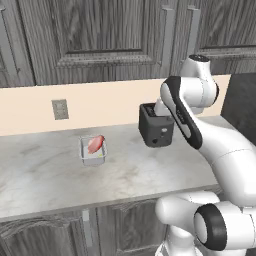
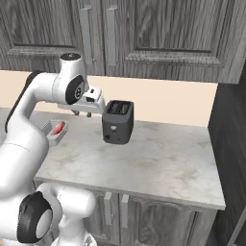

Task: Place the tupperware on the second highest shelf of the fridge. Make space for the tupperware among the existing items by rearranging them on the shelves if needed. Close the fridge door when finished.

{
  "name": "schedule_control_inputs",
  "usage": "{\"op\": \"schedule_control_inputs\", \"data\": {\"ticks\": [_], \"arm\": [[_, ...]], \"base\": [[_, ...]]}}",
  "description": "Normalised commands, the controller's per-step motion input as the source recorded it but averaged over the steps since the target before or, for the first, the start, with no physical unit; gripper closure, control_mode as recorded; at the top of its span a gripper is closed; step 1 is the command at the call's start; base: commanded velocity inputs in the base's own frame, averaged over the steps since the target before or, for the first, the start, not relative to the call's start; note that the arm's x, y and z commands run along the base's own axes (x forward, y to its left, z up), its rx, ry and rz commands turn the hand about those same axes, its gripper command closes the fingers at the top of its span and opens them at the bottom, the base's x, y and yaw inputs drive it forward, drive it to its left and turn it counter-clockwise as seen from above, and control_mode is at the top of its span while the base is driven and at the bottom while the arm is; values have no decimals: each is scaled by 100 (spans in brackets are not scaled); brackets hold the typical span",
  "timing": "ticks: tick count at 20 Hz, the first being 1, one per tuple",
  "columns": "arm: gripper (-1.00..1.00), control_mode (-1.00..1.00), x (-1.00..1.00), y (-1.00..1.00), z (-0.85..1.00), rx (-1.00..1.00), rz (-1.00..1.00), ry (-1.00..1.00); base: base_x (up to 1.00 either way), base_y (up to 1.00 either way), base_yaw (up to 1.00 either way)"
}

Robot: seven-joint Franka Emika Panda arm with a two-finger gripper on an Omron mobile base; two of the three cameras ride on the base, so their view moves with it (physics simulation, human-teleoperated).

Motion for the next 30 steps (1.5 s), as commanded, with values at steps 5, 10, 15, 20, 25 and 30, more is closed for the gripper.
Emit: {"op": "schedule_control_inputs", "data": {"ticks": [5,10,15,20,25,30], "arm": [[-100,-100,0,37,-10,-5,0,0],[-100,-100,0,51,-50,-2,0,-1],[-100,-100,0,48,-41,0,0,-2],[-100,-100,0,76,-30,2,-3,0],[-100,-100,2,69,-31,4,0,1],[-100,-100,39,20,-35,11,0,1]], "base": [[0,0,0],[0,0,0],[0,0,0],[0,0,0],[0,0,0],[0,0,0]]}}
